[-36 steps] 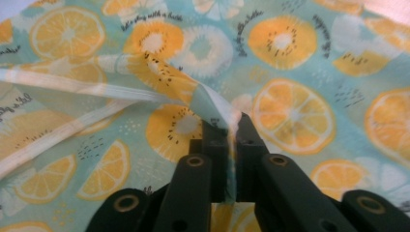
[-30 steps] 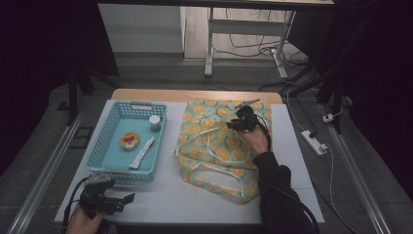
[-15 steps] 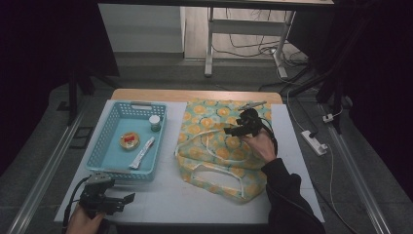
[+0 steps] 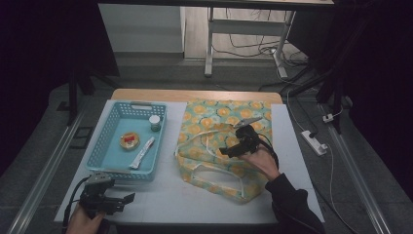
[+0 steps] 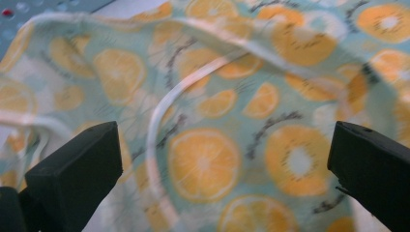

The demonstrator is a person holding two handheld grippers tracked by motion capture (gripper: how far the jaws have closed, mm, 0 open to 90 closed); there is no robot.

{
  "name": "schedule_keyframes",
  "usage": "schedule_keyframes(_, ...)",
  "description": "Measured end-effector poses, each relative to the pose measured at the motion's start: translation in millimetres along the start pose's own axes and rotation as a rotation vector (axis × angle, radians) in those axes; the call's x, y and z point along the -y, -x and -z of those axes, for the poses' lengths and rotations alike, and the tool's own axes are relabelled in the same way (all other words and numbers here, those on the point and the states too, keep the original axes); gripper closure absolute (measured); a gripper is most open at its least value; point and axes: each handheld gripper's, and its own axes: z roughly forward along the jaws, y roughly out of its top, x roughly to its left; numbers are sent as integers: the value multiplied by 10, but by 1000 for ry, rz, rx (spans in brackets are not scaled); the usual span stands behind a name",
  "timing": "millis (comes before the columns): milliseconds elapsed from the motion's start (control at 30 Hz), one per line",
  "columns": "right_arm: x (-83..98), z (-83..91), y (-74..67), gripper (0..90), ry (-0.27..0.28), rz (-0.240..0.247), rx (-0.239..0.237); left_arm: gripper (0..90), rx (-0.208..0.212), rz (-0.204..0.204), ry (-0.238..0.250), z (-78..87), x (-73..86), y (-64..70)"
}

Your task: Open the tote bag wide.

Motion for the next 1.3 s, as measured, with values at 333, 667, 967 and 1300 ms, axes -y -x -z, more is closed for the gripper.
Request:
schedule_keyframes(333, 255, -125, -85, 0, -72, 27, 14, 19, -1, -4, 3, 2, 2, 4)
schedule_keyframes(667, 362, -256, -146, 36, -143, 123, 48, 20, -1, -6, 2, 1, 2, 6)
schedule_keyframes(967, 341, -166, -222, 434, -144, 161, 12, 21, -4, -6, 0, -1, 1, 11)
schedule_keyframes(1300, 322, -144, -276, 896, -147, 174, -3, 22, -4, -6, 0, -2, 0, 12)
